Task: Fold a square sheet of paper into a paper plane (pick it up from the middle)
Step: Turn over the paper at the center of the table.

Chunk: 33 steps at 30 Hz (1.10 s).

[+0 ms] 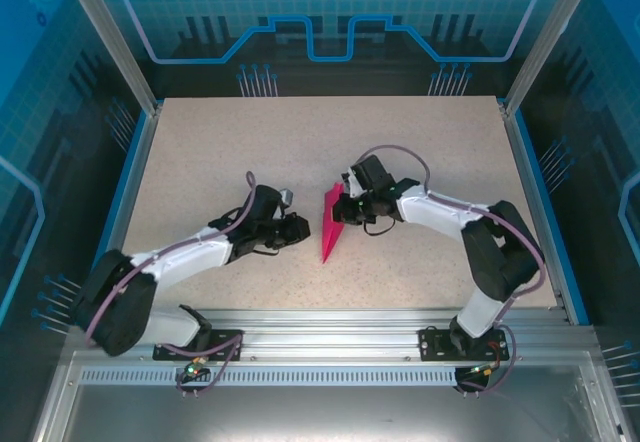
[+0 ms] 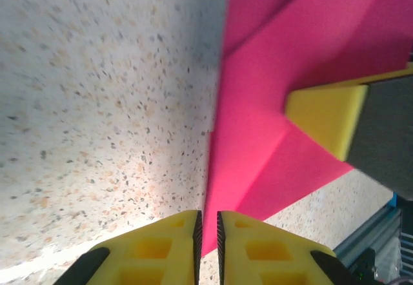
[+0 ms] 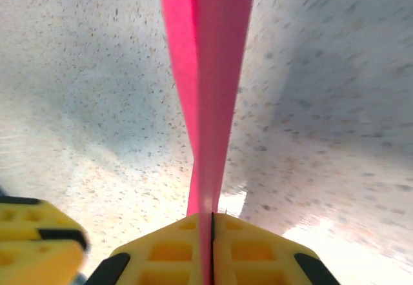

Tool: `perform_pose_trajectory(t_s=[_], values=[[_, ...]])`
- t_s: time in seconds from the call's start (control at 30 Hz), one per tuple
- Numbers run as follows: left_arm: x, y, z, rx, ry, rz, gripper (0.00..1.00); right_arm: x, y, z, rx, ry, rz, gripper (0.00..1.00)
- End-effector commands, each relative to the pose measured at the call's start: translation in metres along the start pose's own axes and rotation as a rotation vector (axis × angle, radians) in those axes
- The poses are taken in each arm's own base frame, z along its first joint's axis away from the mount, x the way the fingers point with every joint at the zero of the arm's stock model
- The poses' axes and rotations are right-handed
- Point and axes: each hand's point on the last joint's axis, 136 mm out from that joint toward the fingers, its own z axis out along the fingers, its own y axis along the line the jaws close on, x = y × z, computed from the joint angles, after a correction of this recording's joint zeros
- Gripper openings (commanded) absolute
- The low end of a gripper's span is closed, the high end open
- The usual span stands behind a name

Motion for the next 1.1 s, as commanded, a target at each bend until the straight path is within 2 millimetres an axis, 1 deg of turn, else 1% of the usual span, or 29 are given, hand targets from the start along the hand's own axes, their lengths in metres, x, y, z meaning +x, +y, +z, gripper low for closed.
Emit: perform_pose_trajectory(t_s=[0.0, 0.1, 0.23, 0.27, 0.33, 0.6, 0.7, 0.87, 1.0, 1.07], values=[[-0.004, 0.030, -0.018, -0.136, -0.077, -0.028, 0.20, 0.012, -0.032, -0.042, 0.282, 0.062, -0.145, 0.07], [-0.008, 0.039, -0.032, -0.178, -0.138, -0.035, 0.22, 0.007, -0.048, -0.071, 0.461, 0.082, -0.223, 0.08], [-0.012, 0.049, -0.045, -0.216, -0.202, -0.057, 0.23, -0.004, -0.079, -0.114, 0.846, 0.118, -0.319, 0.09], [-0.013, 0.051, -0.048, -0.225, -0.220, -0.065, 0.24, -0.004, -0.083, -0.120, 0.916, 0.140, -0.334, 0.09], [-0.014, 0.057, -0.052, -0.246, -0.245, -0.075, 0.25, -0.004, -0.085, -0.123, 1.002, 0.162, -0.363, 0.09], [-0.018, 0.072, -0.070, -0.300, -0.323, -0.083, 0.28, -0.004, -0.069, -0.090, 1.116, 0.169, -0.435, 0.11], [-0.017, 0.076, -0.073, -0.310, -0.339, -0.088, 0.28, -0.001, -0.062, -0.072, 1.123, 0.183, -0.462, 0.12], [-0.016, 0.080, -0.081, -0.313, -0.370, -0.107, 0.30, 0.009, -0.055, -0.040, 1.122, 0.215, -0.484, 0.12], [-0.015, 0.084, -0.086, -0.316, -0.388, -0.115, 0.32, 0.020, -0.055, -0.020, 1.122, 0.245, -0.483, 0.12], [-0.014, 0.085, -0.088, -0.314, -0.395, -0.121, 0.34, 0.025, -0.055, -0.011, 1.119, 0.258, -0.484, 0.13]])
